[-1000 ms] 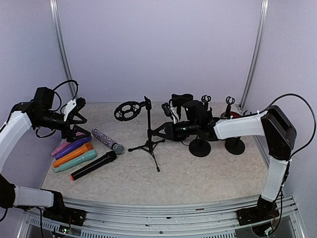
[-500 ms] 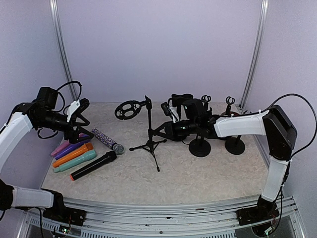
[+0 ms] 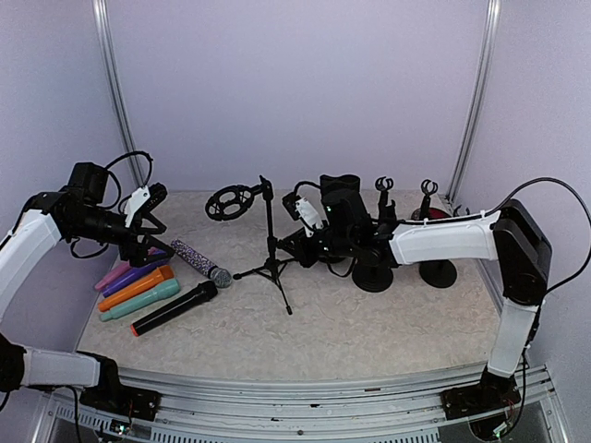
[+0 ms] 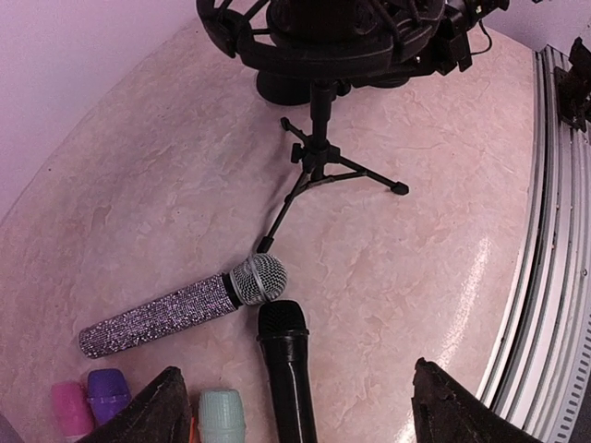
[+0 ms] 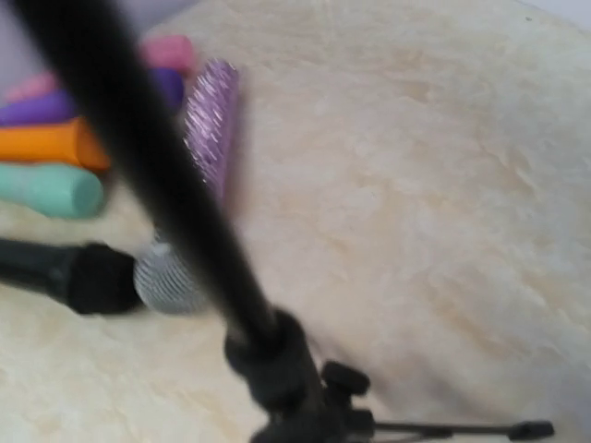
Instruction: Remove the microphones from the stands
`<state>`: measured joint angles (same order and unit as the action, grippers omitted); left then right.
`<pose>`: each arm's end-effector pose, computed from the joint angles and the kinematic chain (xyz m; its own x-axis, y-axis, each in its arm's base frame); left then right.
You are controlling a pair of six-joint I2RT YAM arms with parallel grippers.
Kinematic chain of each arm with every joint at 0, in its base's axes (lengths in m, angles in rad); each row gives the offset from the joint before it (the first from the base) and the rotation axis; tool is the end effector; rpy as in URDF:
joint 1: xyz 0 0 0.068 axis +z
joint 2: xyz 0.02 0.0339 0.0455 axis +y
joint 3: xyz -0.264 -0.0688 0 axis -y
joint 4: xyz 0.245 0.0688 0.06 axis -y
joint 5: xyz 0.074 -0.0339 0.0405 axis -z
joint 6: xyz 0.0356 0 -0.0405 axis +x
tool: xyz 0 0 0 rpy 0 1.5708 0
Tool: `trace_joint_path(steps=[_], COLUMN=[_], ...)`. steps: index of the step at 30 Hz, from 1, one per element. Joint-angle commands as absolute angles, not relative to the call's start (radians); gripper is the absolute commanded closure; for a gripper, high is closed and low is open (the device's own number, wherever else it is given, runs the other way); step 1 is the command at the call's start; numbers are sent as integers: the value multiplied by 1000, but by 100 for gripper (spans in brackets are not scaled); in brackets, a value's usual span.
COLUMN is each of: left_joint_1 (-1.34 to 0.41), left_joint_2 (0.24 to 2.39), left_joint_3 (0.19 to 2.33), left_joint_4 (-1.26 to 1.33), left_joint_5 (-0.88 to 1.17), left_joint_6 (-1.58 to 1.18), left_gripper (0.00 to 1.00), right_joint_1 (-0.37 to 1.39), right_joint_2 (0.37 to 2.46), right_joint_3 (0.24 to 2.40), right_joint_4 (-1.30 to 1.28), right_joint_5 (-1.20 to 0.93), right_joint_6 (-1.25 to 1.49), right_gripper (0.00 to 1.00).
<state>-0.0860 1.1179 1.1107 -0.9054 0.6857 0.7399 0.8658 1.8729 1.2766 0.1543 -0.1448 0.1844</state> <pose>0.2093 -0.0407 0.3288 -0.2771 0.5477 -0.7895 0.8655 0.4991 0.0425 0.2771 0.3336 0.2309 -0.4262 -0.2209 -0.8773 -0.7731 0.5925 0.2264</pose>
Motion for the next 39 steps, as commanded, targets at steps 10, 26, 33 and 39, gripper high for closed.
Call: trace_joint_path(steps=[10,26,33,39], left_joint_1=[-83,-79,-80,-80], left_joint_2=[1104,1101,1098,1095], left_joint_3=[1098,1121,1126,1133], left_joint_4=[-887,-914,-925,-931], left_joint_5=[672,708,704,706], left_joint_6=[736,730,741,748], left_gripper=[20,18,18,18], right_joint_1=[929,754,747,746], right_joint_2=[1845,1943,2000,2019], right_joint_3=[1179,1353,1421,1434], right_joint_4=[154,189,144,134], right_joint_5=[48,-525,-550,-554], right_joint_6=[-69,279,274,255], right_gripper=[99,37,48,64])
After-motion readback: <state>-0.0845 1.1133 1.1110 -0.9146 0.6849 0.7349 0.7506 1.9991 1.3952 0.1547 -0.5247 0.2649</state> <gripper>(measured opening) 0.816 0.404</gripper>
